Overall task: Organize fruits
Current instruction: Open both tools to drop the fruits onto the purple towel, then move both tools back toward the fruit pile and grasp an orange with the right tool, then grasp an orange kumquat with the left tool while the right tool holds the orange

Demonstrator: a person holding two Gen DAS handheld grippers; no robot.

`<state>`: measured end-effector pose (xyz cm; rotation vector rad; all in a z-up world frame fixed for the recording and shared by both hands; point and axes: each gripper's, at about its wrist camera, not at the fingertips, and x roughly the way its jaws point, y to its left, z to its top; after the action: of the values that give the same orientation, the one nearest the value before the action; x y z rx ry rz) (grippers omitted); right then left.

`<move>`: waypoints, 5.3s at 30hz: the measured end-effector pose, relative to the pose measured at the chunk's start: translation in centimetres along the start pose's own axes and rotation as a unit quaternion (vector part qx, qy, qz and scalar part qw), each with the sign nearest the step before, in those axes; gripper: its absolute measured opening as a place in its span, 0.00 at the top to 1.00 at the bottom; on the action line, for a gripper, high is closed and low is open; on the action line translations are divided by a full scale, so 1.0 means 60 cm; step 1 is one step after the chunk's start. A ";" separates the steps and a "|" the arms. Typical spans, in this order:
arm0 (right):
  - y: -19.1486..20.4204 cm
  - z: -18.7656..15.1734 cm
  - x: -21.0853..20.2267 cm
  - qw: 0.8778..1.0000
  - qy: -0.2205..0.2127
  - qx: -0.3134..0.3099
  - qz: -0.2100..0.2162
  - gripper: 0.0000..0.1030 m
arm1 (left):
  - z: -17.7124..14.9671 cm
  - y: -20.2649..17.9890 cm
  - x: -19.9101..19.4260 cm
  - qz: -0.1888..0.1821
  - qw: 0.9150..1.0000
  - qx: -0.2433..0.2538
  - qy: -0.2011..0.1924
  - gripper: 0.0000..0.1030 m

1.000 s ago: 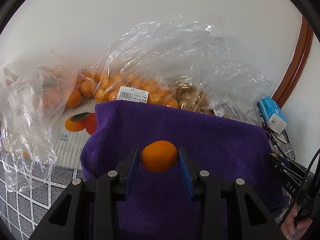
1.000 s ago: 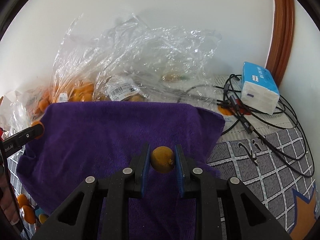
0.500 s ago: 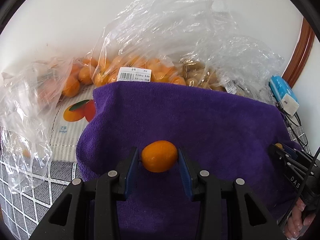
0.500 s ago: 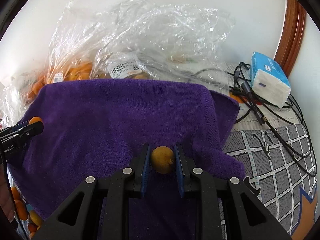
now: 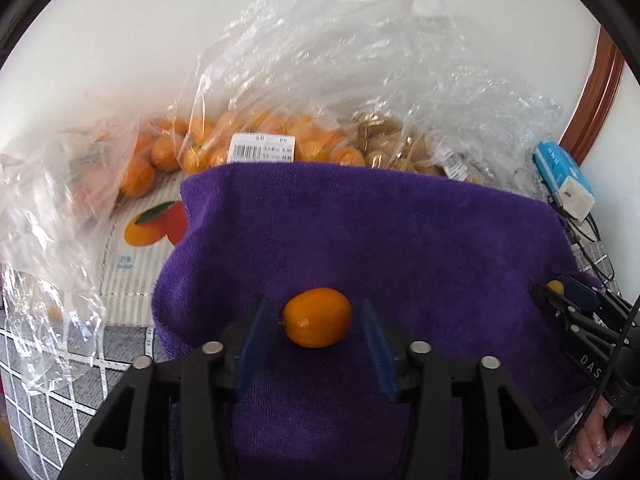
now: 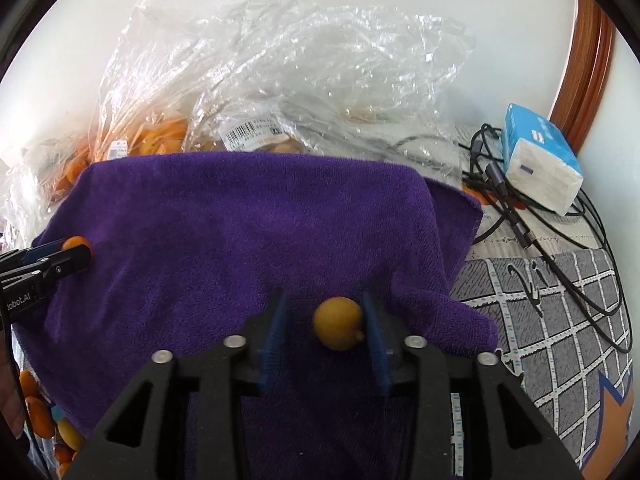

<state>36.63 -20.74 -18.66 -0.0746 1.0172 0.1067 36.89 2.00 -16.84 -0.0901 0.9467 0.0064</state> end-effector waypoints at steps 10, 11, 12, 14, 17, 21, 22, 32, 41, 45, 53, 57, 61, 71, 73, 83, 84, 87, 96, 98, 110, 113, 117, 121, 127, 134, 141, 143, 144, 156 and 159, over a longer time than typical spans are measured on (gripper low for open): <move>0.006 -0.007 -0.108 0.999 -0.024 0.042 0.019 0.29 | 0.023 0.004 -0.131 -0.019 0.995 -0.025 -0.090 0.40; 0.007 -0.011 -0.121 0.999 -0.028 0.043 0.018 0.29 | 0.024 0.004 -0.151 -0.026 0.994 -0.027 -0.105 0.40; 0.008 -0.018 -0.143 0.998 -0.035 0.045 0.020 0.29 | 0.023 0.005 -0.171 -0.031 0.992 -0.025 -0.118 0.40; 0.007 -0.031 -0.172 0.998 -0.039 0.048 0.027 0.29 | 0.014 0.009 -0.206 -0.034 0.990 -0.023 -0.134 0.40; 0.009 -0.057 -0.213 0.998 -0.047 0.044 0.016 0.29 | -0.004 0.015 -0.236 -0.034 0.990 -0.021 -0.134 0.40; 0.013 -0.092 -0.244 0.998 -0.055 0.039 -0.011 0.29 | -0.051 0.025 -0.271 -0.025 0.991 -0.011 -0.132 0.40; 0.015 -0.100 -0.246 0.998 -0.046 0.038 -0.012 0.29 | -0.062 0.030 -0.276 -0.023 0.991 -0.011 -0.131 0.40; 0.040 -0.189 -0.279 0.999 -0.027 0.017 0.033 0.29 | -0.205 0.077 -0.284 0.013 0.995 -0.039 -0.088 0.40; 0.064 -0.252 -0.291 0.997 -0.049 -0.010 0.054 0.38 | -0.318 0.135 -0.253 0.036 0.993 -0.099 -0.058 0.37; 0.070 -0.267 -0.274 0.997 -0.034 -0.015 0.069 0.50 | -0.353 0.159 -0.235 0.036 0.990 -0.127 -0.048 0.35; 0.102 -0.262 -0.247 0.996 -0.039 -0.037 0.074 0.51 | -0.380 0.176 -0.209 0.042 0.988 -0.139 -0.048 0.33; 0.109 -0.237 -0.225 0.995 -0.037 -0.018 0.089 0.53 | -0.378 0.167 -0.207 0.044 0.989 -0.130 -0.052 0.29; 0.112 -0.210 -0.201 0.993 -0.026 0.001 0.112 0.53 | -0.375 0.158 -0.200 0.047 0.991 -0.116 -0.042 0.19; 0.131 -0.187 -0.136 0.992 0.017 0.000 0.126 0.59 | -0.374 0.150 -0.195 0.049 0.993 -0.102 -0.034 0.13; 0.127 -0.189 -0.135 0.991 0.015 0.002 0.133 0.59 | -0.375 0.152 -0.196 0.045 0.993 -0.104 -0.036 0.13; 0.051 -0.241 -0.208 0.998 -0.047 -0.011 0.050 0.59 | -0.325 0.144 -0.201 0.028 0.994 -0.097 -0.047 0.16; 0.045 -0.251 -0.207 0.998 -0.048 -0.019 0.034 0.59 | -0.315 0.140 -0.198 0.034 0.994 -0.092 -0.049 0.18; 0.029 -0.266 -0.196 0.999 -0.036 -0.015 0.032 0.60 | -0.293 0.130 -0.185 0.039 0.995 -0.081 -0.045 0.30; 0.013 -0.273 -0.189 0.998 -0.038 -0.001 0.043 0.59 | -0.272 0.113 -0.151 0.029 0.997 -0.067 -0.035 0.43; 0.014 -0.272 -0.183 0.999 -0.032 0.002 0.035 0.57 | -0.266 0.112 -0.140 0.024 0.997 -0.076 -0.025 0.45; 0.030 -0.276 -0.178 0.999 -0.018 -0.029 0.001 0.44 | -0.285 0.097 -0.145 0.027 0.998 -0.048 -0.031 0.70; 0.023 -0.274 -0.175 1.000 -0.013 -0.020 0.003 0.40 | -0.310 0.109 -0.163 0.010 0.999 -0.048 -0.022 0.70; 0.018 -0.272 -0.173 1.000 -0.012 -0.014 0.009 0.38 | -0.340 0.119 -0.186 -0.002 0.999 -0.045 -0.022 0.70; 0.023 -0.272 -0.172 1.000 -0.012 -0.019 0.006 0.37 | -0.338 0.133 -0.184 -0.005 0.996 -0.089 -0.030 0.52; 0.022 -0.271 -0.173 1.000 -0.010 -0.015 0.004 0.35 | -0.332 0.117 -0.172 0.038 0.994 -0.095 -0.040 0.53; 0.020 -0.271 -0.172 1.000 -0.009 -0.011 0.003 0.35 | -0.334 0.133 -0.172 0.033 0.991 -0.116 -0.051 0.71; 0.023 -0.275 -0.176 1.000 -0.010 -0.019 0.015 0.35 | -0.336 0.134 -0.172 0.032 0.991 -0.121 -0.052 0.71; 0.022 -0.275 -0.177 1.000 -0.011 -0.017 0.018 0.35 | -0.337 0.136 -0.174 0.026 0.990 -0.124 -0.054 0.71; 0.022 -0.275 -0.177 1.000 -0.012 -0.016 0.018 0.38 | -0.338 0.140 -0.175 0.018 0.990 -0.130 -0.056 0.71; 0.027 -0.281 -0.196 0.999 -0.044 -0.028 0.016 0.59 | -0.347 0.146 -0.197 -0.019 0.985 -0.143 -0.098 0.71; 0.022 -0.282 -0.202 0.998 -0.054 -0.020 0.022 0.59 | -0.349 0.145 -0.206 -0.022 0.983 -0.144 -0.113 0.71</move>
<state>15.83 -21.98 -17.21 -0.0815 0.9099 0.1698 12.31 9.40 -19.60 -0.3698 0.7124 0.1116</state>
